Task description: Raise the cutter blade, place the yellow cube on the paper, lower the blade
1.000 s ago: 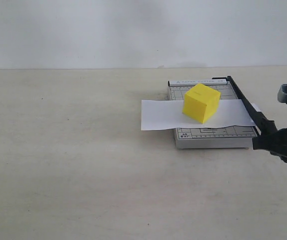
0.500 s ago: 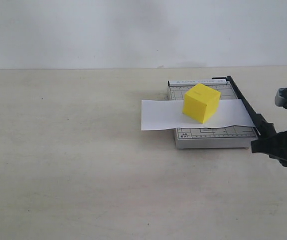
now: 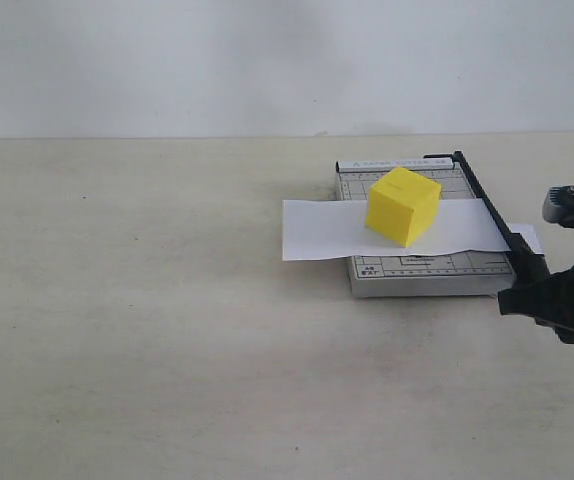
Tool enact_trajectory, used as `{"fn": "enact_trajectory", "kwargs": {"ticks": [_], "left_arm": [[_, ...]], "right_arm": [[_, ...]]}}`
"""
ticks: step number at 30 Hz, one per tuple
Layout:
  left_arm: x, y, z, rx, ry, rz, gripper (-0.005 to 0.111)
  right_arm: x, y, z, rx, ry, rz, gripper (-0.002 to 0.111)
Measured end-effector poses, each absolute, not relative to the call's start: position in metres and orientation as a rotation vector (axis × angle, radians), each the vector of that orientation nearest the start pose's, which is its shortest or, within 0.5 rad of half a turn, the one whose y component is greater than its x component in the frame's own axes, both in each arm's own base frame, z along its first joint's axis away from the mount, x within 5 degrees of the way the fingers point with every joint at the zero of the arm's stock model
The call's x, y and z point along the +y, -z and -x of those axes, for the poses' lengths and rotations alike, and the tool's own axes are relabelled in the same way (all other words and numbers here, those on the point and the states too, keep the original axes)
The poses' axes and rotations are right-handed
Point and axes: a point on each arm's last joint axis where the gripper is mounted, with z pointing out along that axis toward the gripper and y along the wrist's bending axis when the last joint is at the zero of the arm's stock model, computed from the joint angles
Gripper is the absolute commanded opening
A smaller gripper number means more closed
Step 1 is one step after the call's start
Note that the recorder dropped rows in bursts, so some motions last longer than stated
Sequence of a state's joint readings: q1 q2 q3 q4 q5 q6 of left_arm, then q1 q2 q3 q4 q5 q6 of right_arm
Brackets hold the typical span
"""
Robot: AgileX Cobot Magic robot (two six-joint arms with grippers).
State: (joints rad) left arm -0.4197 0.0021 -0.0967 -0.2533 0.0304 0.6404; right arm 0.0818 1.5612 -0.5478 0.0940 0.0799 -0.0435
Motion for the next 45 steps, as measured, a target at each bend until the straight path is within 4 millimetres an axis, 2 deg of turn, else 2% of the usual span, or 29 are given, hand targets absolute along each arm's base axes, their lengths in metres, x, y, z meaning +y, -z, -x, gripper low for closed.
{"fn": "enact_trajectory", "kwargs": {"ticks": [5, 7, 10, 12, 13, 19, 23, 24, 25, 26, 29, 34, 36, 39, 45], "left_arm": [[-0.021, -0.243, -0.046, 1.302, 0.032, -0.563, 0.004], [-0.021, -0.243, -0.046, 1.302, 0.032, -0.563, 0.004], [-0.021, -0.243, -0.046, 1.302, 0.032, -0.563, 0.004], [-0.021, -0.243, -0.046, 1.302, 0.032, -0.563, 0.004], [-0.021, -0.243, -0.046, 1.302, 0.032, -0.563, 0.004], [-0.021, -0.243, -0.046, 1.302, 0.032, -0.563, 0.004], [-0.021, -0.243, -0.046, 1.302, 0.032, -0.563, 0.004], [-0.021, -0.243, -0.046, 1.302, 0.032, -0.563, 0.004], [-0.021, -0.243, -0.046, 1.302, 0.032, -0.563, 0.004], [-0.021, -0.243, -0.046, 1.302, 0.032, -0.563, 0.004], [-0.021, -0.243, -0.046, 1.302, 0.032, -0.563, 0.004], [-0.021, -0.243, -0.046, 1.302, 0.032, -0.563, 0.004], [-0.021, -0.243, -0.046, 1.302, 0.032, -0.563, 0.004], [-0.021, -0.243, -0.046, 1.302, 0.032, -0.563, 0.004], [-0.021, -0.243, -0.046, 1.302, 0.032, -0.563, 0.004]], "right_arm": [[0.021, -0.144, -0.252, 2.570, -0.059, 0.046, 0.005], [0.021, -0.145, -0.252, 2.567, -0.059, 0.046, 0.018], [0.021, -0.147, -0.251, 2.559, -0.061, 0.043, 0.048], [0.021, -0.153, -0.251, 2.521, -0.061, 0.043, 0.059], [0.021, -0.156, -0.252, 2.505, -0.061, 0.045, 0.059], [0.021, -0.165, -0.251, 2.458, -0.062, 0.043, 0.057], [0.021, -0.182, -0.250, 2.370, -0.065, 0.041, 0.056], [0.021, -0.187, -0.249, 2.352, -0.066, 0.040, 0.052], [0.020, -0.194, -0.247, 2.321, -0.067, 0.040, 0.047], [0.020, -0.199, -0.246, 2.301, -0.069, 0.039, 0.038], [0.020, -0.217, -0.238, 2.241, -0.075, 0.042, -0.001], [0.030, -0.253, -0.218, 2.091, -0.118, 0.088, 0.001], [0.035, -0.260, -0.211, 2.033, -0.139, 0.115, 0.001], [0.045, -0.257, -0.194, 1.953, -0.181, 0.171, 0.001], [0.051, -0.228, -0.153, 1.816, -0.250, 0.238, 0.001]]}}
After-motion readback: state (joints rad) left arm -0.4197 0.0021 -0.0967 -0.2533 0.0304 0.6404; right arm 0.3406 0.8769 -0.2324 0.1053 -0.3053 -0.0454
